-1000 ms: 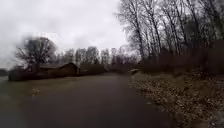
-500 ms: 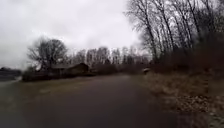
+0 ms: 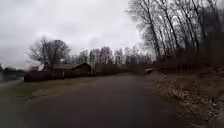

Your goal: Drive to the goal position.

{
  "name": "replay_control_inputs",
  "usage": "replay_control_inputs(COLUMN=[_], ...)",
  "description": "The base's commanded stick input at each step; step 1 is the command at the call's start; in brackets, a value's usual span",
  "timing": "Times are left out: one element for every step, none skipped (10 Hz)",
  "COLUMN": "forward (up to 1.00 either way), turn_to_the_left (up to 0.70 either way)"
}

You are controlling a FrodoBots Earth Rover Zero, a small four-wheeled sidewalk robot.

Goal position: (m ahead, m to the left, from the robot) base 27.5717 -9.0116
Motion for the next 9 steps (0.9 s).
replay_control_inputs(forward=[1.00, 1.00, 1.00, 1.00, 1.00, 1.00, 1.00, 1.00, 1.00], turn_to_the_left=[0.00, 0.00, 0.00, 0.00, 0.00, 0.00, 0.00, 0.00, 0.00])
